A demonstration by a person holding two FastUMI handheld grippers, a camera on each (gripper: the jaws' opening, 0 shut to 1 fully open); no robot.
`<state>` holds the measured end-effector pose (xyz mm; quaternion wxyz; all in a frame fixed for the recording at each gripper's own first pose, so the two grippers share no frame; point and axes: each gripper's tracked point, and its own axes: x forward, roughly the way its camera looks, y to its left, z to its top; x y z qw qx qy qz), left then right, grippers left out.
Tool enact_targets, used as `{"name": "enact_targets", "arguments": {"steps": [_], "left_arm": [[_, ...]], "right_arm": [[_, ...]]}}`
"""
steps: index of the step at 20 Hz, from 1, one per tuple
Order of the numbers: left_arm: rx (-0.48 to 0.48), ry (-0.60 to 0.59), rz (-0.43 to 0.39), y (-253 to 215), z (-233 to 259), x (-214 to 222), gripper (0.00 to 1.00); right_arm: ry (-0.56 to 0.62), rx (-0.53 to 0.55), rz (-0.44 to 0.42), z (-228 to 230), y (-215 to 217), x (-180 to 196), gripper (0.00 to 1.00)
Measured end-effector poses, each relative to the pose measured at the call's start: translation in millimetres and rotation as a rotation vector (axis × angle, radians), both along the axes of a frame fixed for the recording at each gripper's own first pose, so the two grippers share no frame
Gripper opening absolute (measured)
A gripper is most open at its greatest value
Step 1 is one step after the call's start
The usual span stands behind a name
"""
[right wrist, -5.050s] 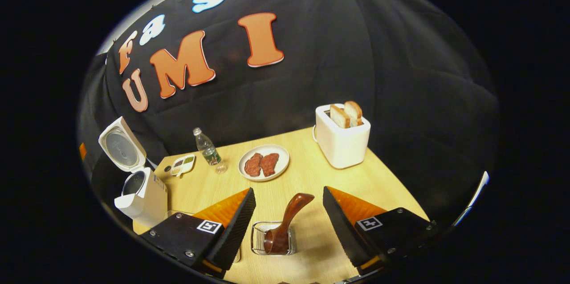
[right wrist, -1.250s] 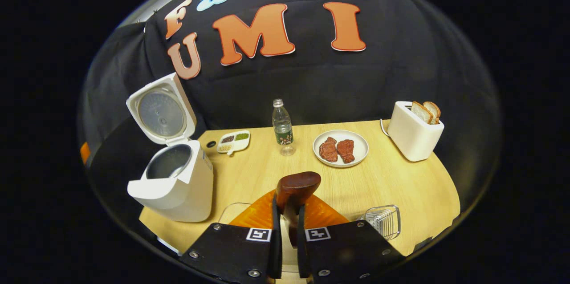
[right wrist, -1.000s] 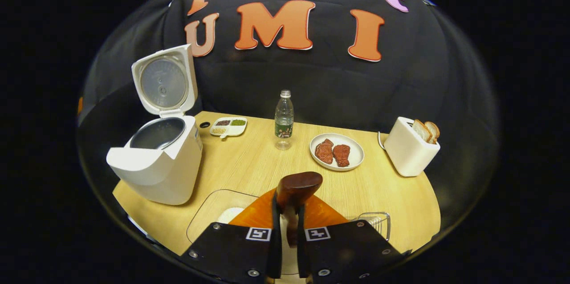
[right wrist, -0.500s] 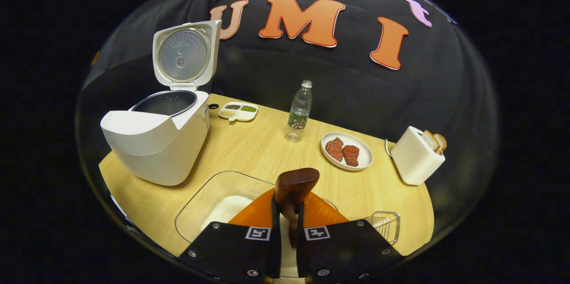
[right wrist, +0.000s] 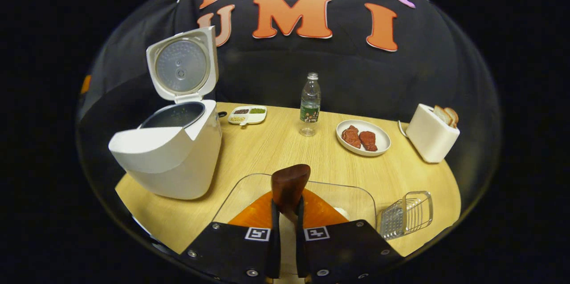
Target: Close the left gripper, press the button to open the rice cooker; take a wooden spoon from the chopstick holder with the right hand, scoop a spoonful of rice and pour it into the rice cooker, then put the wooden spoon back into the chopstick holder.
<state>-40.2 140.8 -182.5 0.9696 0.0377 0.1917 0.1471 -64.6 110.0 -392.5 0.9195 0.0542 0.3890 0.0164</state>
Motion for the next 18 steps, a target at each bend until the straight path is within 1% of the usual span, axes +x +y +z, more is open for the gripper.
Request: {"name": "enact_targets", "arguments": {"steps": [1, 2, 6, 7, 9, 10, 11, 12, 16, 18], "left_arm": [[-0.002, 0.002, 0.003, 2.7, -0.2, -0.3, 1.00], [-0.002, 0.003, 0.003, 4.9, -0.9, -0.1, 0.98], [-0.007, 0.004, -0.002, 8.5, -3.0, 1.1, 0.98], [-0.010, 0.007, -0.006, 8.8, -3.6, 1.3, 1.00], [-0.008, 0.013, -0.015, 8.5, -6.3, 2.1, 1.00], [-0.005, 0.015, -0.018, 9.3, -5.6, 1.3, 0.98], [-0.003, 0.015, -0.021, 9.1, -5.0, 1.0, 1.00], [-0.001, 0.015, -0.025, 9.0, -4.0, 1.5, 0.98], [0.006, 0.016, -0.032, 8.6, -3.3, 0.6, 0.98], [0.011, 0.018, -0.031, 9.7, -3.4, -1.1, 0.98]], "right_arm": [[0.019, 0.049, -0.033, -1.0, 0.8, 0.6, 0.13], [0.038, 0.089, -0.064, -2.3, -0.5, 0.6, 0.14], [0.079, 0.226, -0.159, -2.9, -3.8, 2.4, 0.13], [0.095, 0.271, -0.182, -3.9, -3.7, 1.8, 0.14], [0.116, 0.347, -0.238, -6.2, -6.6, 2.1, 0.13], [0.121, 0.379, -0.267, -7.2, -8.3, 1.9, 0.13], [0.128, 0.417, -0.290, -8.0, -7.6, 1.8, 0.13], [0.137, 0.438, -0.306, -9.7, -7.5, 1.9, 0.13], [0.173, 0.543, -0.340, -12.9, 0.0, 2.1, 0.13], [0.191, 0.603, -0.372, -16.5, -0.8, 3.8, 0.13]]}}
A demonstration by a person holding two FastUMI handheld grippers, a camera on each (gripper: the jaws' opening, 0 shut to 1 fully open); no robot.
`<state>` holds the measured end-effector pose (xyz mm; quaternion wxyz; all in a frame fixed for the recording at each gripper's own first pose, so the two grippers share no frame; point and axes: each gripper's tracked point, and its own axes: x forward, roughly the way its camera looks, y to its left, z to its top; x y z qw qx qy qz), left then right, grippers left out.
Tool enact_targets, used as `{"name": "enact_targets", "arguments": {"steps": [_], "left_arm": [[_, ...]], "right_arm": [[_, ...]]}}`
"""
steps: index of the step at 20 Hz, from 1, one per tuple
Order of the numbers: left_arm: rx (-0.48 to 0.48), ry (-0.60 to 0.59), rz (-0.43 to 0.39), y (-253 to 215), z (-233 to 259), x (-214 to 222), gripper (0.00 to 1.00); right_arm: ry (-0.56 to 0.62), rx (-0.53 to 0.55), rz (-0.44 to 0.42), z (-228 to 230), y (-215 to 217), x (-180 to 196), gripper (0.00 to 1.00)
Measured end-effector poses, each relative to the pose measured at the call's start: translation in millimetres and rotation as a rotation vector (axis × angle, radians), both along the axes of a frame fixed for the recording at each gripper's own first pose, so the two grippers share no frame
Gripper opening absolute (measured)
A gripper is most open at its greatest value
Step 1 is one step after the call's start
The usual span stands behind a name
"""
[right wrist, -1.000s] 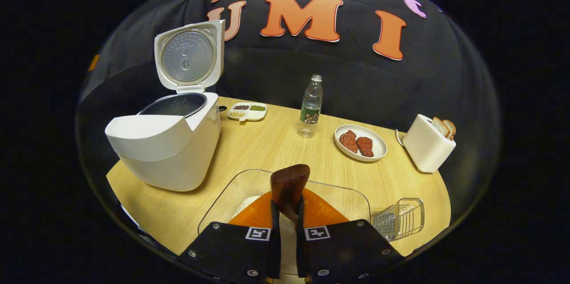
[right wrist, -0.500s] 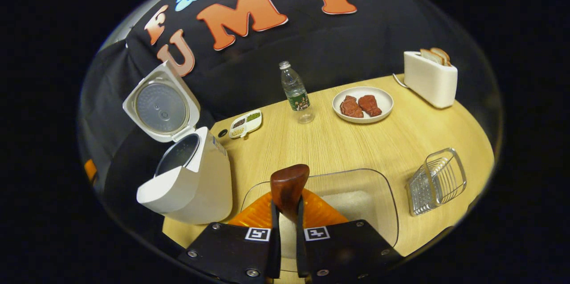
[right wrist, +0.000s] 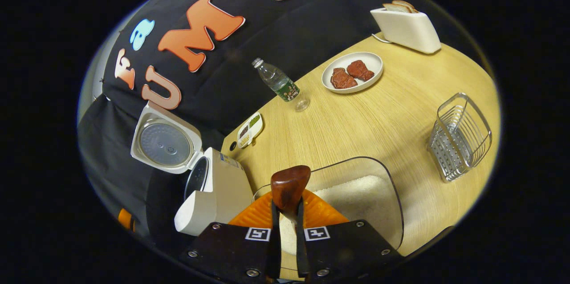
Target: Close the left gripper, press the button to open the rice cooker; take a wooden spoon from the chopstick holder with the right hand, scoop a spoonful of rice and pour it into the rice cooker, then put the wooden spoon back into the chopstick holder.
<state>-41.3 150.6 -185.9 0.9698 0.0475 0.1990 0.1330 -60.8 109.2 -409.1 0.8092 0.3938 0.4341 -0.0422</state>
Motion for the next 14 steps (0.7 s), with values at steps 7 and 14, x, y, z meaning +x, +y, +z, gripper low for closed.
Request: {"name": "enact_targets", "arguments": {"steps": [7, 14], "left_arm": [[0.000, 0.005, 0.009, 0.9, 0.8, -0.7, 1.00], [0.020, 0.007, -0.031, -11.1, 8.9, 0.1, 0.98]], "right_arm": [[0.054, 0.199, -0.123, -10.9, -8.4, -2.3, 0.13], [0.056, 0.290, -0.166, -15.5, -13.9, -5.7, 0.13]]}}
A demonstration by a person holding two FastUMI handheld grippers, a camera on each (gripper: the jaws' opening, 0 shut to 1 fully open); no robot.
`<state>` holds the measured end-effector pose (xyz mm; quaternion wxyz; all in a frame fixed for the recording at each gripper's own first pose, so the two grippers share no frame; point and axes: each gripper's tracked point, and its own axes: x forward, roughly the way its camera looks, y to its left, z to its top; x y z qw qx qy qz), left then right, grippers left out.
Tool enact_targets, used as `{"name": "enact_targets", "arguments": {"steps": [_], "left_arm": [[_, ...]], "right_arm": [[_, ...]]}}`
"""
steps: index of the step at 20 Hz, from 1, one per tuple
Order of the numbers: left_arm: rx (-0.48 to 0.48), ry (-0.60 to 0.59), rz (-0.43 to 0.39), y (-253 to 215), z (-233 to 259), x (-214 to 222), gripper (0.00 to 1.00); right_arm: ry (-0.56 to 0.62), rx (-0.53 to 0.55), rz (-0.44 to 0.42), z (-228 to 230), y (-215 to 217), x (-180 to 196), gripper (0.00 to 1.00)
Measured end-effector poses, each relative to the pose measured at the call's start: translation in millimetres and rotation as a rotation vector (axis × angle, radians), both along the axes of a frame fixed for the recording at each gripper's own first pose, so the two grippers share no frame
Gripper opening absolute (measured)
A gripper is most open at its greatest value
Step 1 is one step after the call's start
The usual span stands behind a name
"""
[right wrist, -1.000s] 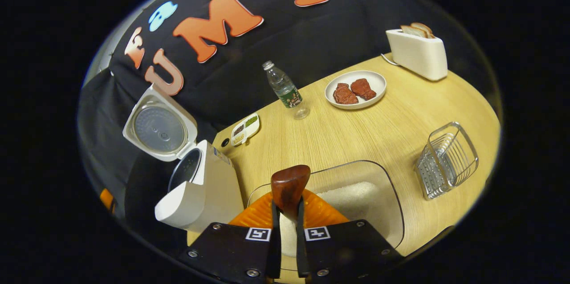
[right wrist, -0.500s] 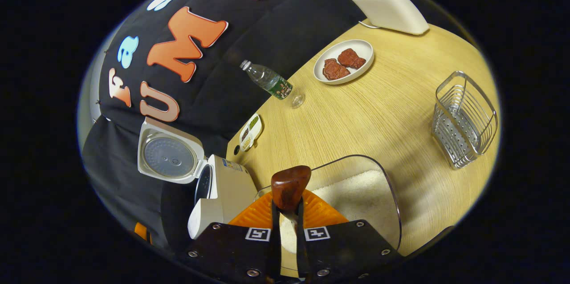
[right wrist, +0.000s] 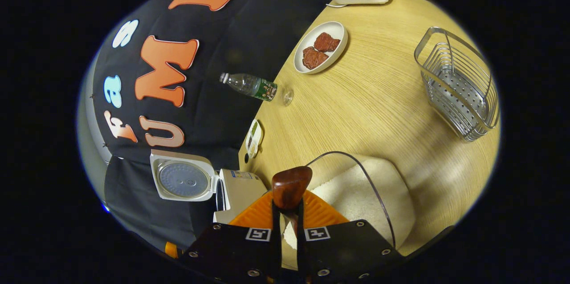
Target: Close the left gripper, press the button to open the rice cooker; take a wooden spoon from the chopstick holder with the right hand, scoop a spoonful of rice and pour it into the rice cooker, then put the wooden spoon back into the chopstick holder.
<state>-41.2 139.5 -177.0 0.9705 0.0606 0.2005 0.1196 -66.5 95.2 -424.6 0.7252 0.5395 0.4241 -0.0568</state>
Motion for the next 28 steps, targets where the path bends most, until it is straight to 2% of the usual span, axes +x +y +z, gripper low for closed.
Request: {"name": "enact_targets", "arguments": {"steps": [1, 12, 18, 24, 26, 28], "left_arm": [[0.003, -0.003, -0.004, -5.5, 0.6, 2.1, 1.00], [-0.003, -0.026, -0.019, -32.5, 6.0, 9.2, 0.98], [0.002, -0.045, -0.030, -43.3, 12.7, 12.9, 1.00], [-0.012, -0.066, -0.004, -38.5, 16.4, 7.2, 0.98], [-0.017, -0.076, 0.013, -31.7, 18.1, 3.0, 1.00], [-0.022, -0.085, 0.035, -24.0, 20.0, -3.5, 0.98]], "right_arm": [[-0.007, 0.005, -0.004, 2.1, -4.3, -0.3, 0.13], [-0.079, 0.064, -0.096, 31.4, -62.0, 2.8, 0.13], [-0.136, 0.204, -0.184, 56.4, -82.9, 13.3, 0.13], [-0.179, 0.340, -0.226, 88.2, -70.5, 38.6, 0.13], [-0.201, 0.382, -0.222, 101.1, -56.3, 51.7, 0.13], [-0.214, 0.413, -0.202, 114.0, -40.1, 67.2, 0.13]]}}
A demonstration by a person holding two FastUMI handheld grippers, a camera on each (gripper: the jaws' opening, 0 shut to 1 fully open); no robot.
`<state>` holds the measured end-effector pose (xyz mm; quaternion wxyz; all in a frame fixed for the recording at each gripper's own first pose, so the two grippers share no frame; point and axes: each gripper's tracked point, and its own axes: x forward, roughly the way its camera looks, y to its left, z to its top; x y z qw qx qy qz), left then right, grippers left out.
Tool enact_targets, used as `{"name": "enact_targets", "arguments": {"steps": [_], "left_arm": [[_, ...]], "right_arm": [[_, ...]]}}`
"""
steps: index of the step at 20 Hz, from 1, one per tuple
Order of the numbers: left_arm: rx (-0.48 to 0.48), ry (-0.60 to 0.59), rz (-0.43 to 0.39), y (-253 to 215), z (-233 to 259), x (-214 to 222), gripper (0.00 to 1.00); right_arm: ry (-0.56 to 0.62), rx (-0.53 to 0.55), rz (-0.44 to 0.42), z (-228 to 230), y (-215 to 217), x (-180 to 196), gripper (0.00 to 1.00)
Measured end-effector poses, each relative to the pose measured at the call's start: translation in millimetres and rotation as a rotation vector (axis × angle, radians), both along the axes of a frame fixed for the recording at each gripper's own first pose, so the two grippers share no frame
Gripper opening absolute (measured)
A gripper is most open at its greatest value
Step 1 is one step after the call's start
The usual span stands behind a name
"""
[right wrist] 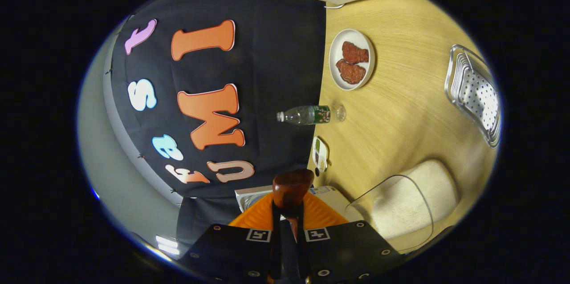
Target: Close the left gripper, press the button to open the rice cooker; take a wooden spoon from the chopstick holder with the right hand, scoop a spoonful of rice and pour it into the rice cooker, then put the wooden spoon back into the chopstick holder.
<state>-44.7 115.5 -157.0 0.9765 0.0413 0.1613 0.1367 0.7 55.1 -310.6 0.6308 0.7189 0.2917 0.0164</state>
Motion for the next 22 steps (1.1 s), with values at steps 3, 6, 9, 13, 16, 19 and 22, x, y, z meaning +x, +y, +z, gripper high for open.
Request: {"name": "enact_targets", "arguments": {"steps": [3, 6, 9, 13, 16, 19, 22], "left_arm": [[0.000, -0.016, 0.043, 16.6, 3.8, -9.1, 1.00], [-0.008, -0.031, 0.085, 33.7, 7.0, -17.8, 0.98], [-0.007, -0.041, 0.127, 52.9, 10.4, -25.8, 0.98], [-0.016, -0.038, 0.175, 80.2, 5.1, -33.4, 0.98], [-0.027, -0.028, 0.197, 96.8, -1.8, -36.0, 0.98], [-0.026, -0.018, 0.216, 114.2, -7.9, -39.0, 0.99], [-0.033, -0.007, 0.233, 127.7, -13.3, -42.6, 0.98]], "right_arm": [[-0.021, 0.047, 0.036, 23.2, 27.7, 18.7, 0.13], [-0.042, 0.056, 0.085, 34.7, 63.2, 42.7, 0.13], [-0.057, 0.061, 0.128, 45.8, 96.2, 61.9, 0.13], [-0.069, 0.067, 0.176, 53.0, 143.4, 89.9, 0.13], [-0.071, 0.063, 0.215, 51.3, 178.6, 105.1, 0.13], [-0.071, 0.029, 0.262, 46.5, 214.2, 117.4, 0.13], [-0.108, -0.082, 0.319, 41.6, 243.3, 127.8, 0.13]]}}
